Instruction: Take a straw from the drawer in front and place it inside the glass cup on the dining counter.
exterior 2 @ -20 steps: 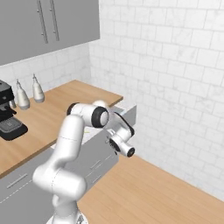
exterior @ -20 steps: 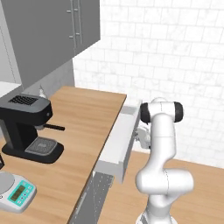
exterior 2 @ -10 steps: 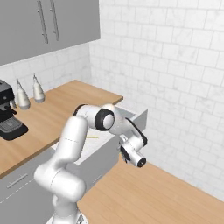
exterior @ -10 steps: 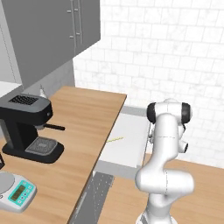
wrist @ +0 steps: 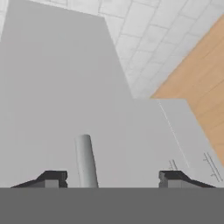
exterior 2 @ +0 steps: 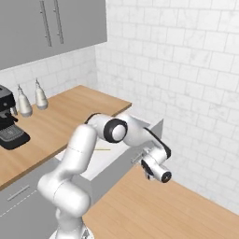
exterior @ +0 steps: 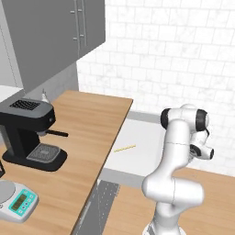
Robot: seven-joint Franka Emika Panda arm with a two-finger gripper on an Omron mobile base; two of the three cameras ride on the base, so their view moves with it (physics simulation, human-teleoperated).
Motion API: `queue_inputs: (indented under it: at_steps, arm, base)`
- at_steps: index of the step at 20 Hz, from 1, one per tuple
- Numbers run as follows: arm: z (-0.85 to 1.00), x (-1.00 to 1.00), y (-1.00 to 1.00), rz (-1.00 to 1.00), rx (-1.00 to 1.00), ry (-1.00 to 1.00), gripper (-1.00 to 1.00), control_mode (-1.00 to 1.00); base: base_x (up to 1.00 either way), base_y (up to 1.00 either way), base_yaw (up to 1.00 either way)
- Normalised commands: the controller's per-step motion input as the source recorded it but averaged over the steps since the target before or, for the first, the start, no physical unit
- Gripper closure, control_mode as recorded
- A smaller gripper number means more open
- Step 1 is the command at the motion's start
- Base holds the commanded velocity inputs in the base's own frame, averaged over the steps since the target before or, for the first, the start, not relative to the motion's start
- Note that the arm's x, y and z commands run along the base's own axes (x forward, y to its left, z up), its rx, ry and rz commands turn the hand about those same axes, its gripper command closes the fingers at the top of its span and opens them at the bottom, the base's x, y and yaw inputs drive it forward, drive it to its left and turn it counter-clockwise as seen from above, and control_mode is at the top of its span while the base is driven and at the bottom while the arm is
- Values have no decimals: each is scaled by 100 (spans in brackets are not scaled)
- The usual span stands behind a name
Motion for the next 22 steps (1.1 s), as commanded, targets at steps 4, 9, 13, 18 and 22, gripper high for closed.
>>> queue_inputs:
  at_steps: [4,9,13,18,22]
  arm:
    - [47,-71,-50,-1,-4,7,-100,-100]
    - [100,-61,-5,0,-2,0,-100,-100]
    - [100,-7,36,2,-13,0,-100,-100]
    - [100,0,78,8,-23,7,-100,-100]
    - [98,0,100,11,-30,16,-100,-100]
  base:
    - [0,0,0]
    - [0,0,0]
    - [0,0,0]
    - [0,0,0]
    - [0,0,0]
